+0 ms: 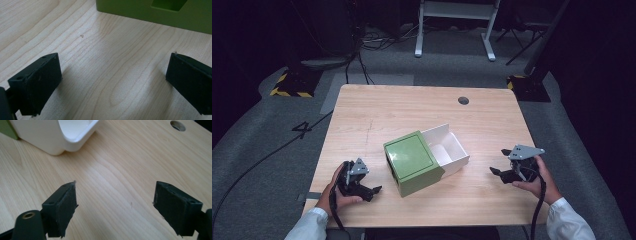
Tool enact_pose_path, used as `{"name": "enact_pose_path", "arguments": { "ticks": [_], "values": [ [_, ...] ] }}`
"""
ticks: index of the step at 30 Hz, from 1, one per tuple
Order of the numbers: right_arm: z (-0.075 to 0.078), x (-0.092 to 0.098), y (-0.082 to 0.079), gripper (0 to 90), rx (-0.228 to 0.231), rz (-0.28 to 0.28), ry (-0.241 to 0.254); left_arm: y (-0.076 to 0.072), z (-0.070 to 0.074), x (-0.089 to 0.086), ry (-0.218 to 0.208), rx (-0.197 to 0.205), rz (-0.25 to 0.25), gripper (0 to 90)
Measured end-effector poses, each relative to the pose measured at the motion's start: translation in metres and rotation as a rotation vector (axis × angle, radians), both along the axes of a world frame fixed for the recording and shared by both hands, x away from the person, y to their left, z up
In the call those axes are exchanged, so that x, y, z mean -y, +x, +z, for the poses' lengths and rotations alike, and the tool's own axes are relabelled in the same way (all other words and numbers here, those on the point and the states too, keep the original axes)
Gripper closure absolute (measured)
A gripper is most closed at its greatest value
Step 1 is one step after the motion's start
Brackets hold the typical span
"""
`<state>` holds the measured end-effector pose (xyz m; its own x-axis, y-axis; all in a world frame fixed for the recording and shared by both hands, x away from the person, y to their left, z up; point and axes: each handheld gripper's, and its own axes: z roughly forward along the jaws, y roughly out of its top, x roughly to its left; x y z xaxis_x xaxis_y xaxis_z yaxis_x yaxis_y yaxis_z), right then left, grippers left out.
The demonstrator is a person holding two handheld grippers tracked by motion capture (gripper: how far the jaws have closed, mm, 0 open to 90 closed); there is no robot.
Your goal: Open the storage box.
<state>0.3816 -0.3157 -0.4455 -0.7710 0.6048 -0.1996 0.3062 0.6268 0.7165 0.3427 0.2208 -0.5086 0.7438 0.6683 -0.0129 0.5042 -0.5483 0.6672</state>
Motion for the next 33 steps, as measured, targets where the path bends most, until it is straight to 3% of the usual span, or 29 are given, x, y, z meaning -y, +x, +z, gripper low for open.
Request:
{"name": "enact_pose_path", "arguments": {
  "ticks": [12,25,31,33],
  "values": [
    [-0.028,0.034,-0.018,18.2,-0.044,-0.066,-0.02,0.0,0.0,0.0,0.001,0.0,-0.001,0.4],
    [-0.055,0.069,-0.033,17.1,-0.101,-0.183,0.061,0.0,0.0,0.0,0.0,0.0,0.0,0.5],
    [-0.062,0.081,-0.037,15.4,-0.119,-0.227,0.145,0.0,0.0,0.0,0.0,-0.001,0.0,0.5],
    [-0.062,0.081,-0.037,15.4,-0.12,-0.237,0.145,0.0,0.0,0.0,0.0,-0.001,-0.001,0.5]
  ]
}}
